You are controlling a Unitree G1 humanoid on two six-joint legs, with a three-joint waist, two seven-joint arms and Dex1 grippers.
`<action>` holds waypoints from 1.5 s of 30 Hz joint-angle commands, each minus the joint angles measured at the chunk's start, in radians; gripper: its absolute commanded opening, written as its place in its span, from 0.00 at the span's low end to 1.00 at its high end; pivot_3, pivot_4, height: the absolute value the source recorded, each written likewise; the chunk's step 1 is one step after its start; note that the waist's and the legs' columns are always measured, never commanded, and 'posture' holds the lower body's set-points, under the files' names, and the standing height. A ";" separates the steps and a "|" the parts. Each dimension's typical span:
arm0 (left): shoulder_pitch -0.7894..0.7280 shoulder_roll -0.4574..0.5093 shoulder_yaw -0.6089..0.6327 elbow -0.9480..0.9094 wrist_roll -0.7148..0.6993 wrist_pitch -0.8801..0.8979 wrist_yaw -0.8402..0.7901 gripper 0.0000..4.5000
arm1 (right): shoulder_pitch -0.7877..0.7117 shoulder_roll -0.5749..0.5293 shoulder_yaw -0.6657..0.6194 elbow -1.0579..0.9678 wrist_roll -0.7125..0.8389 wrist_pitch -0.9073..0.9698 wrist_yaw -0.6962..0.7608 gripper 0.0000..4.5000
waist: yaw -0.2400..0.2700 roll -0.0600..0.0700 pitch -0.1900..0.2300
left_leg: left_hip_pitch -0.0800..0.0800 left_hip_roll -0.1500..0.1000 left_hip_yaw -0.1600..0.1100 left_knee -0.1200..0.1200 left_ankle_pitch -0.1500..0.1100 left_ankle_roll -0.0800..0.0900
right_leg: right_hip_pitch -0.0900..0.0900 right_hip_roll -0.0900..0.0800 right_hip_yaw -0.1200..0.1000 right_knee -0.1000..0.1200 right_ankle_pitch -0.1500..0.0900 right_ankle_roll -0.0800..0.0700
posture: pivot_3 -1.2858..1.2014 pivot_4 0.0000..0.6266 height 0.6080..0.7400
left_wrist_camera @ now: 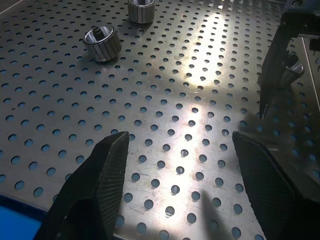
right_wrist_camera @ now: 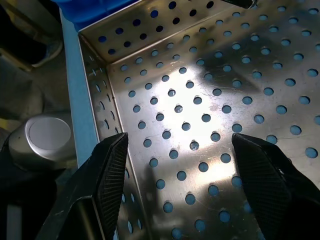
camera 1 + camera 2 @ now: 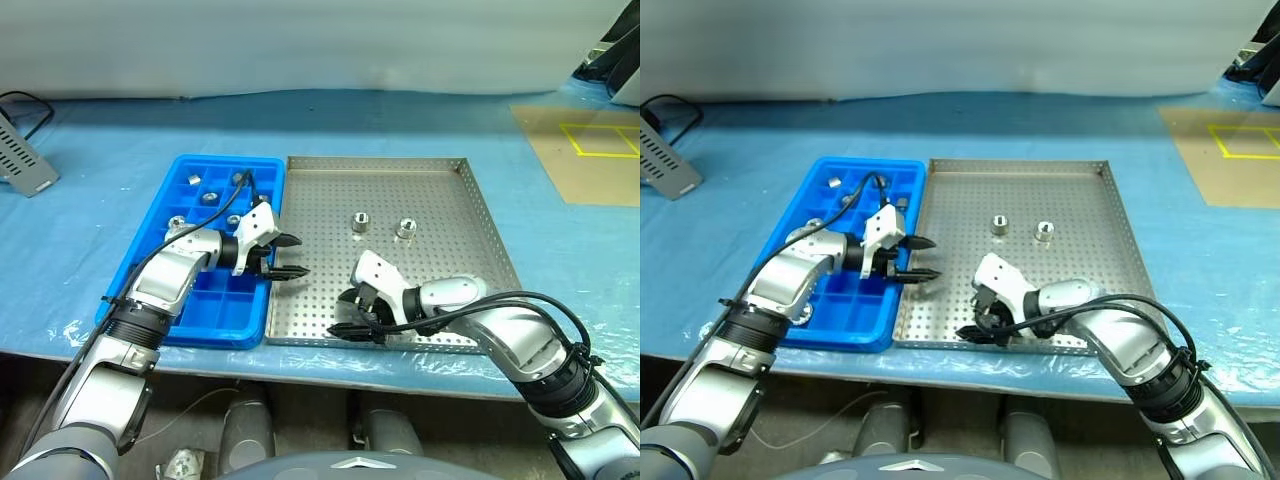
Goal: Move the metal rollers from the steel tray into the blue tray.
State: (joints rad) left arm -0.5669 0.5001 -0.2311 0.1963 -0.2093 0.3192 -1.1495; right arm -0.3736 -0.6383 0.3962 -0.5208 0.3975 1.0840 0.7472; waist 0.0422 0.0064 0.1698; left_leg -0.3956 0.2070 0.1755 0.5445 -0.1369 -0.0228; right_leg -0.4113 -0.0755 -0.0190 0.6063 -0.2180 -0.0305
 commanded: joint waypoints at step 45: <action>0.012 0.003 0.003 0.007 0.019 0.017 0.004 0.78 | 0.268 -0.197 -0.233 0.295 -0.054 -0.512 0.296 0.77 | -0.002 0.000 -0.001 | 0.009 0.000 0.001 0.000 -0.002 0.003 | 0.008 -0.001 0.002 -0.001 -0.005 0.008 | 0.44 0.24 1.00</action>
State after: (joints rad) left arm -0.5610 0.4941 -0.2293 0.1988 -0.1955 0.3264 -1.1472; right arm -0.1047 -0.8484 0.1322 -0.2275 0.3512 0.5751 1.0352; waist 0.0400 0.0060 0.1692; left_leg -0.3858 0.2069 0.1767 0.5443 -0.1388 -0.0197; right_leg -0.4025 -0.0765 -0.0168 0.6054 -0.2227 -0.0230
